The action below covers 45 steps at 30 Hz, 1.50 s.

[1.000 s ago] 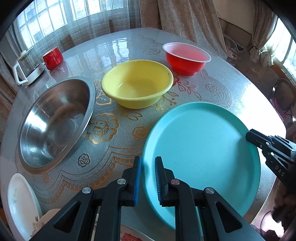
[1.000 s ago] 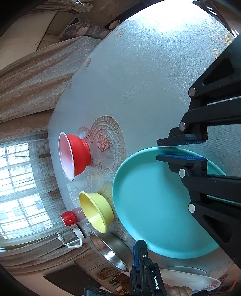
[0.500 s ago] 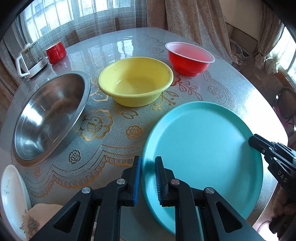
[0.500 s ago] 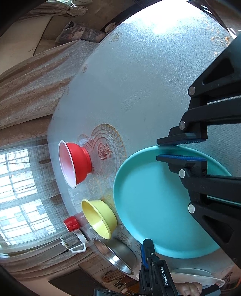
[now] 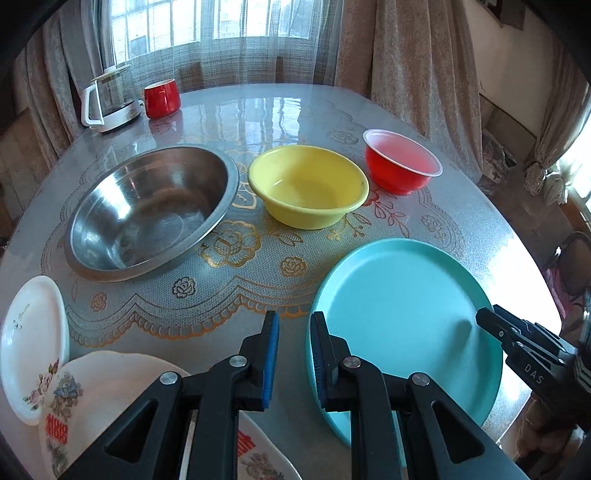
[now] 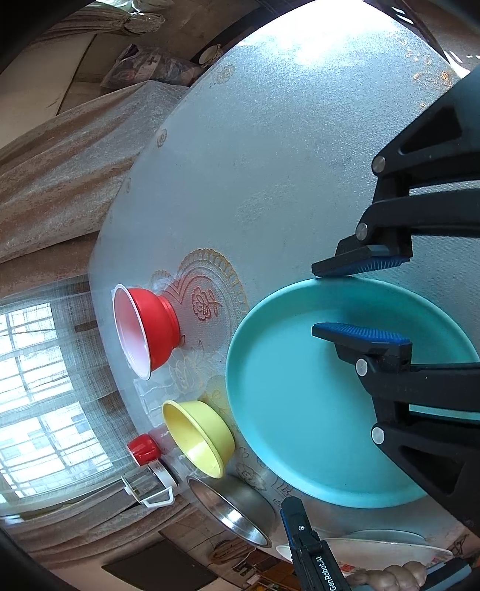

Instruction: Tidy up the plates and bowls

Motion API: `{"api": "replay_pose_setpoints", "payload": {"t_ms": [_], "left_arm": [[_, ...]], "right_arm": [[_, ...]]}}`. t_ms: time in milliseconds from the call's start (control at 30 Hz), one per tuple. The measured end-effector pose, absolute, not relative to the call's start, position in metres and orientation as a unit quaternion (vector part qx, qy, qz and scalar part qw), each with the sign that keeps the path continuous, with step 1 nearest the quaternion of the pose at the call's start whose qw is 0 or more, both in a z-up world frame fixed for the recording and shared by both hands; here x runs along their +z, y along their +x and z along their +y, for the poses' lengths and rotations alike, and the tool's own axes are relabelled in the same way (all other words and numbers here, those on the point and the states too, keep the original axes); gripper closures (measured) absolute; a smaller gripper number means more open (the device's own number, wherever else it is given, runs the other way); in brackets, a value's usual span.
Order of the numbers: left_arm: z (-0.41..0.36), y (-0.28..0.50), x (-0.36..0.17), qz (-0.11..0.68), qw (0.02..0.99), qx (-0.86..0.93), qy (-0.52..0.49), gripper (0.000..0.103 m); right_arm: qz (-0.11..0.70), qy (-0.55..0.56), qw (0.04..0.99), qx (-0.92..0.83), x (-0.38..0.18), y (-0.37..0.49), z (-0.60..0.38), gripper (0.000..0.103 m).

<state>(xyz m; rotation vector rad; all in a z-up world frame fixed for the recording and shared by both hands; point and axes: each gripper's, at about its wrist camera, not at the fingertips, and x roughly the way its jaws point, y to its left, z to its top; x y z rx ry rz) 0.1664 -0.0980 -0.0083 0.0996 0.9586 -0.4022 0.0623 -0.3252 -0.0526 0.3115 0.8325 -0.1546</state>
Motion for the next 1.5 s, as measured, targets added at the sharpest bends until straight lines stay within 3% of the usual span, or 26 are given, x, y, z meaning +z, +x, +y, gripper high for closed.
{"api": "replay_pose_setpoints", "payload": {"t_ms": [300,600,733,1233,1500], "left_arm": [[-0.025,0.126,0.012,0.417,0.897,-0.147,-0.02,0.084],[0.06,0.095,0.017,0.384,0.917,-0.075,-0.071,0.081],[0.099,0.082,0.013,0.373,0.921,-0.038,-0.101,0.074],[0.199,0.075,-0.017,0.382,0.901,0.05,-0.197,0.07],[0.221,0.095,-0.017,0.382,0.902,0.048,-0.197,0.069]], "right_arm": [[0.392,0.15,0.901,-0.109,-0.047,0.059,-0.331,0.065],[0.363,0.143,0.919,-0.055,-0.021,0.061,-0.308,0.063],[0.373,0.136,0.918,0.011,-0.015,0.07,-0.279,0.061],[0.435,0.161,0.847,0.261,0.008,0.13,-0.124,0.06],[0.476,0.172,0.818,0.275,-0.007,0.178,-0.058,0.064]]}}
